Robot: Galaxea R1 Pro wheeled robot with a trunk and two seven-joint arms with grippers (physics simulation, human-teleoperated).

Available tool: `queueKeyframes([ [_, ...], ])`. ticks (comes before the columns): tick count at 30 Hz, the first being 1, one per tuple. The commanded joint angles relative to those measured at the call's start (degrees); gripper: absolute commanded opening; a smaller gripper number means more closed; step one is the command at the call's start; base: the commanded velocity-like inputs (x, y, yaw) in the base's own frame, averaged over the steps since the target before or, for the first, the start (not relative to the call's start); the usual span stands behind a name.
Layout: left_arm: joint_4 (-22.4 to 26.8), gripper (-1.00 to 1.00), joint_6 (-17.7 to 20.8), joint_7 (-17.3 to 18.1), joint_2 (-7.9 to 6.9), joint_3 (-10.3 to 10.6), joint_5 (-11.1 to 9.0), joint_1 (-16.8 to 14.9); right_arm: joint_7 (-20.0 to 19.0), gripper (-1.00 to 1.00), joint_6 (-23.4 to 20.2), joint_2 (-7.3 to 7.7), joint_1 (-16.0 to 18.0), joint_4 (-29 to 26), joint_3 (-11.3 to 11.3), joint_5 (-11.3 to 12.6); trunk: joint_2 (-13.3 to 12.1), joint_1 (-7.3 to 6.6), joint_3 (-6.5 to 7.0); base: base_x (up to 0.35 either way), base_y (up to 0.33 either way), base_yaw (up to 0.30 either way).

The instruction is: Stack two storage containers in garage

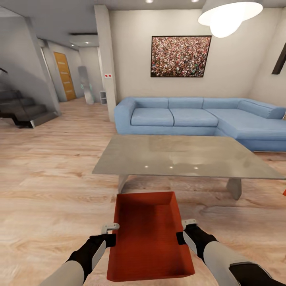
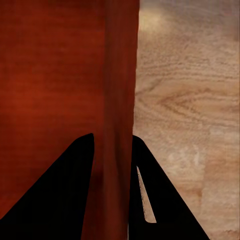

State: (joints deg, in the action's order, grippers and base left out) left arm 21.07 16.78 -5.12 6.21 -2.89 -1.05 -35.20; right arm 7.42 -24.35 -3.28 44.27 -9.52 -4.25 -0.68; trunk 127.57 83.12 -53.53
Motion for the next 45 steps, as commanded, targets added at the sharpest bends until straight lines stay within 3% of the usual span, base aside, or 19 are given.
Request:
queueKeyframes([
  [1, 0.1, -1.00, 0.4, -0.2, 0.03, -0.4, 0.5, 0.0, 0.1, -1.00, -0.5, 0.03, 0.0, -0.1, -0.2, -0.6, 0.0, -0.01, -0.05, 0.000, 0.000, 0.290],
  [45, 0.1, -1.00, 0.4, -0.2, 0.03, -0.4, 0.5, 0.0, 0.1, -1.00, -0.5, 0.03, 0.0, -0.1, -0.2, -0.6, 0.0, -0.01, -0.05, 0.000, 0.000, 0.290],
])
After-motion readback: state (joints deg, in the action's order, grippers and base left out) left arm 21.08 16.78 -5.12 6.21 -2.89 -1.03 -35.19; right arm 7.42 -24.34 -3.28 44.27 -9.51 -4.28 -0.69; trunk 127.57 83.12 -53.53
